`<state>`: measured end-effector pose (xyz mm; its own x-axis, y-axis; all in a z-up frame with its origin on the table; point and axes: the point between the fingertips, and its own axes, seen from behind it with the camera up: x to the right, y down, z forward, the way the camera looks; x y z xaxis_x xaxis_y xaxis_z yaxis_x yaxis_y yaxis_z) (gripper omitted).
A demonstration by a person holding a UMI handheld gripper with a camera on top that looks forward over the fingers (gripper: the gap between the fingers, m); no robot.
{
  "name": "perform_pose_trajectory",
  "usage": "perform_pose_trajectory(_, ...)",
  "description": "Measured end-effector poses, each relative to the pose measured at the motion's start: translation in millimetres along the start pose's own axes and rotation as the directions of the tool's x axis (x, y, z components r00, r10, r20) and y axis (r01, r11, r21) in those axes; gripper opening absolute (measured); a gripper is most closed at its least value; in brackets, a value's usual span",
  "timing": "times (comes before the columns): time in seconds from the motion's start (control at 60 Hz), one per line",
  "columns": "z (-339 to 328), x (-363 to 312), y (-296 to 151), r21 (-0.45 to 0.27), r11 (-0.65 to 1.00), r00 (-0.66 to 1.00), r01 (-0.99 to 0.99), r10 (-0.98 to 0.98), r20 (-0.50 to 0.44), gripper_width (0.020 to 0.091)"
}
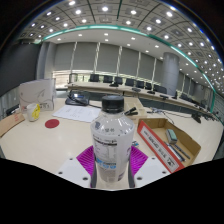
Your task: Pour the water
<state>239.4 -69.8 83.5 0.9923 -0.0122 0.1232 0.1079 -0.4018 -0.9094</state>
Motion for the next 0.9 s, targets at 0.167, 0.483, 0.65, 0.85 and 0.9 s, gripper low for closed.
perform_pose_trajectory(0.167, 8, -19, -58, 0.018, 0.994, 0.992, 0.11, -0.109, -0.071, 0.0431)
perform_pose_trajectory(0.483, 36, -137, -199, -0.015, 0.82, 0.79, 0.572, -0.556, -0.259, 0.0433)
perform_pose_trajectory(0.65, 68, -233, -235, -0.079, 0.572, 0.531, 0.816, -0.797, -0.288, 0.0431)
perform_pose_trajectory(0.85, 109, -323, -233, -0.16, 0.122, 0.071, 0.979, -0.953, -0.293, 0.0429)
perform_pose_trajectory(0.9, 118, -332, -232, -0.202, 0.015, -0.046, 0.979, -0.955, -0.293, 0.0431)
